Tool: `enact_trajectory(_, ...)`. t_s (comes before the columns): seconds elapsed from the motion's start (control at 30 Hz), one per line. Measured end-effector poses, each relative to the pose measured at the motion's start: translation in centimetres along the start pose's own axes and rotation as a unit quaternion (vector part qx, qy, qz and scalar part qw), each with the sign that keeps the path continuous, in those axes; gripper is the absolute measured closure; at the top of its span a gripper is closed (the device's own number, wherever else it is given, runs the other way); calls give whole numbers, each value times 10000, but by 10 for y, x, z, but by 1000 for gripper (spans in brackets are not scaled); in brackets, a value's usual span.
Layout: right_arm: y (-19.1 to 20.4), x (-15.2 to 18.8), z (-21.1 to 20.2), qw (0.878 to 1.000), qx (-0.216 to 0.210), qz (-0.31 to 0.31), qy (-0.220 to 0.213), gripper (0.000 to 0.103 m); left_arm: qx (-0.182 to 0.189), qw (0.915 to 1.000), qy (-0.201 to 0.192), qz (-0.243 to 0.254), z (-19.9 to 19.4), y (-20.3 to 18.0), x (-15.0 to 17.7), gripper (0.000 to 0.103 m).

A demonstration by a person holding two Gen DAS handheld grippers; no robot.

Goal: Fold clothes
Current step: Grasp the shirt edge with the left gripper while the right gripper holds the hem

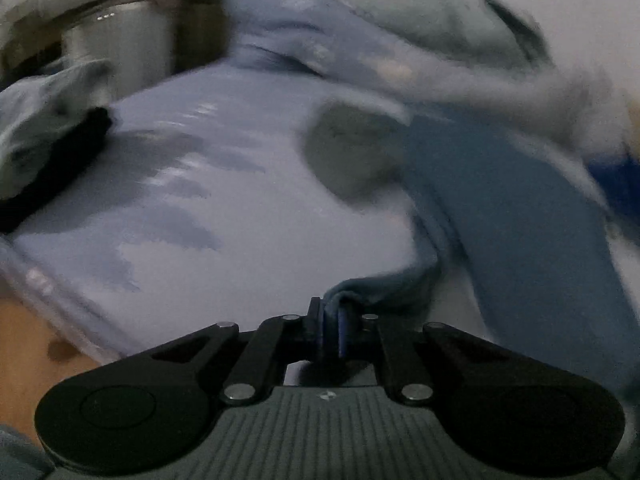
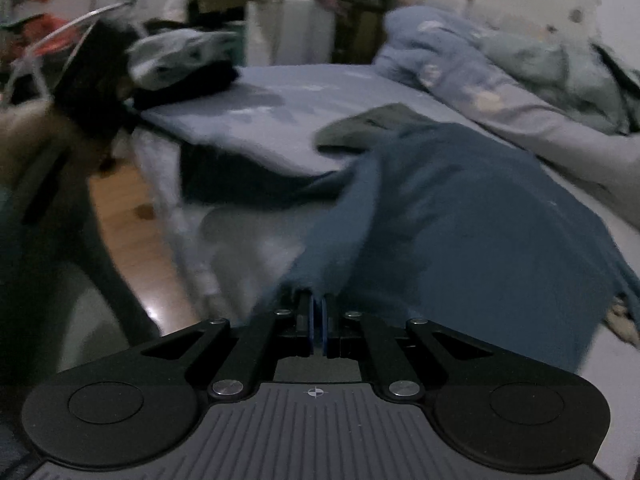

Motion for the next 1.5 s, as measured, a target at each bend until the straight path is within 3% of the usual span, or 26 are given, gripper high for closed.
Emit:
enact_trajectory(0.13, 20, -12, 3, 9995, -278, -131, -73, 98, -123, 9961, -535, -692, -12, 54, -52, 94)
enact_trajectory(0.3, 56, -33, 12, 9969, -510, -575, -141, 98, -146, 9851, -1060, -1347, -13, 108, -112, 94)
enact_trajectory(0.5, 98, -57, 36, 9933, -661, -951, 42, 98, -169, 9743, -1532, -1643, 1, 137, -170, 94)
enact_trajectory(0.6, 120, -66, 49, 9917, -795, -984, 221, 96, -188, 9732, -1589, -1653, 16, 143, -192, 94)
enact_trajectory(0.67, 137, -69, 57, 9880, -1113, -998, 392, 96, -231, 9747, -1554, -1588, 28, 141, -198, 94)
enact_trajectory(0.83, 168, -62, 65, 9804, -1185, -1458, 586, 92, -404, 9862, -1190, -1077, 57, 125, -185, 93)
enact_trajectory(0.9, 164, -57, 62, 9809, -1000, -1560, 598, 80, -384, 9896, -1060, -893, 62, 120, -173, 93)
enact_trajectory(0.93, 161, -54, 62, 9811, -846, -1628, 613, 68, -382, 9910, -994, -808, 63, 117, -165, 92)
enact_trajectory(0.97, 156, -49, 62, 9812, -701, -1673, 651, 56, -395, 9924, -912, -725, 63, 115, -157, 82)
enact_trajectory(1.0, 151, -44, 63, 9812, -583, -1703, 700, 51, -428, 9934, -826, -667, 62, 114, -148, 75)
enact_trajectory(1.07, 146, -35, 68, 9789, -423, -1846, 767, 49, -388, 9944, -729, -654, 57, 112, -130, 60)
enact_trajectory(1.13, 148, -27, 77, 9741, -253, -2098, 802, 49, -267, 9949, -680, -695, 49, 110, -114, 36)
enact_trajectory(1.2, 153, -21, 90, 9682, -143, -2346, 857, 49, -91, 9955, -632, -699, 37, 103, -96, 28)
enact_trajectory(1.3, 161, -13, 109, 9598, -59, -2662, 888, 50, 193, 9962, -491, -690, 25, 90, -72, 19)
enact_trajectory(1.4, 164, -3, 126, 9477, 175, -3027, 994, 55, 435, 9971, -235, -586, 21, 73, -49, 19)
enact_trajectory(1.43, 163, -1, 129, 9448, 243, -3111, 1003, 68, 464, 9975, -144, -515, 21, 68, -41, 19)
enact_trajectory(1.47, 160, 0, 130, 9445, 333, -3117, 980, 89, 470, 9979, -60, -433, 21, 64, -34, 19)
enact_trajectory(1.5, 154, -3, 126, 9506, 370, -2938, 935, 96, 476, 9982, 24, -351, 21, 59, -27, 19)
Point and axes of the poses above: each gripper's, at about its wrist camera, not at the fingertips, and z roughly the way its jaws point, y to its left, x to its underside, the point moved 3 cm from there along z, roughly the way its jaws point, and after that the axes turned 4 degrees about x, right-handed, at the moved point
